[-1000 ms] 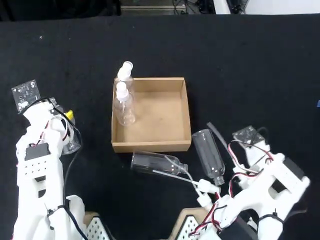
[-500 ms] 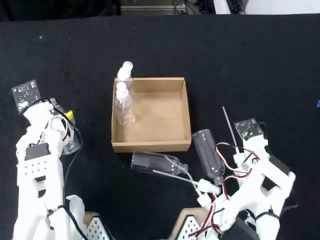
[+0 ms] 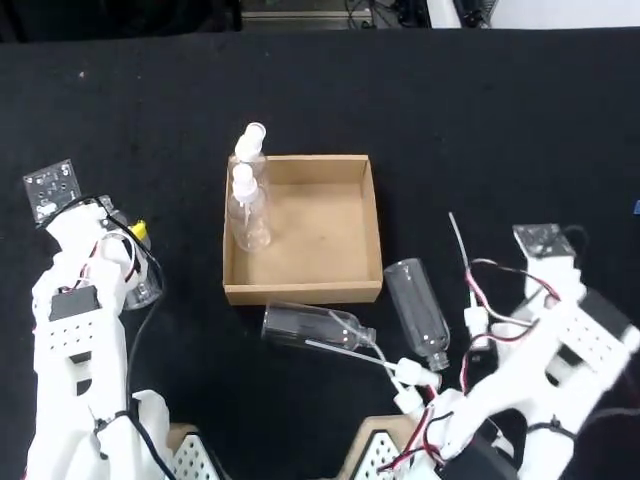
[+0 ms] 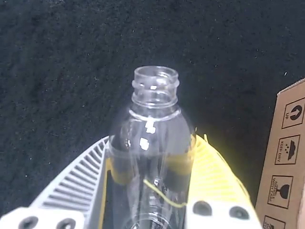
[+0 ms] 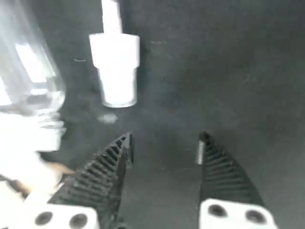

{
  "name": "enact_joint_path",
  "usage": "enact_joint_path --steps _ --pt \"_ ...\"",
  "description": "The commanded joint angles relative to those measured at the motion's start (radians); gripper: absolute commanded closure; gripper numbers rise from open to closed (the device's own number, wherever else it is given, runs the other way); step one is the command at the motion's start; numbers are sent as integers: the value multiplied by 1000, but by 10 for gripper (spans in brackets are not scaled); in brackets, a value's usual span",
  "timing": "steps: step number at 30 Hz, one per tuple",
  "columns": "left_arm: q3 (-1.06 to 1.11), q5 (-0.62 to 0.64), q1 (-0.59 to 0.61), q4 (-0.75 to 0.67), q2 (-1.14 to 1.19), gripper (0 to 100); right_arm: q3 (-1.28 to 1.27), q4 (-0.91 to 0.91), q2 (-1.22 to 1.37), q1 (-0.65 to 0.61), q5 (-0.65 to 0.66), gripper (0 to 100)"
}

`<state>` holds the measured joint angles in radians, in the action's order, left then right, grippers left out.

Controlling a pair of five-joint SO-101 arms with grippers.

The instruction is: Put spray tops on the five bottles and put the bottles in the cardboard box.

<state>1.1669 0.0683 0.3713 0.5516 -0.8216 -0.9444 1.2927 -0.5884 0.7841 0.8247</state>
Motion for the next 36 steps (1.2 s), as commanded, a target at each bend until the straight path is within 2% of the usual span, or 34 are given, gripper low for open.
enact_joint_path --steps 1,5,8,13,19,24,28,31,33,36 --pt "-13 11 10 0 -28 970 56 -5 4 -130 -130 788" --pt "1 11 10 -6 -28 970 27 -92 4 -256 -290 802" --pt "1 11 10 -6 -28 970 -15 -196 4 -293 -361 828" --pt "1 11 10 -5 -28 970 -139 -393 5 -290 -370 830" --pt "1 11 10 -3 -28 970 -228 -483 5 -285 -324 832" --pt "1 11 10 -2 -28 970 -265 -555 5 -173 -244 844" --pt "1 11 10 -2 -28 970 -271 -557 7 -120 -149 982" --pt "2 11 10 -2 -28 970 -255 -555 5 -37 -126 959" --pt "2 11 10 -2 -28 970 -216 -546 5 34 -169 943" --pt "2 11 10 -3 -28 970 -153 -508 5 120 -365 949"
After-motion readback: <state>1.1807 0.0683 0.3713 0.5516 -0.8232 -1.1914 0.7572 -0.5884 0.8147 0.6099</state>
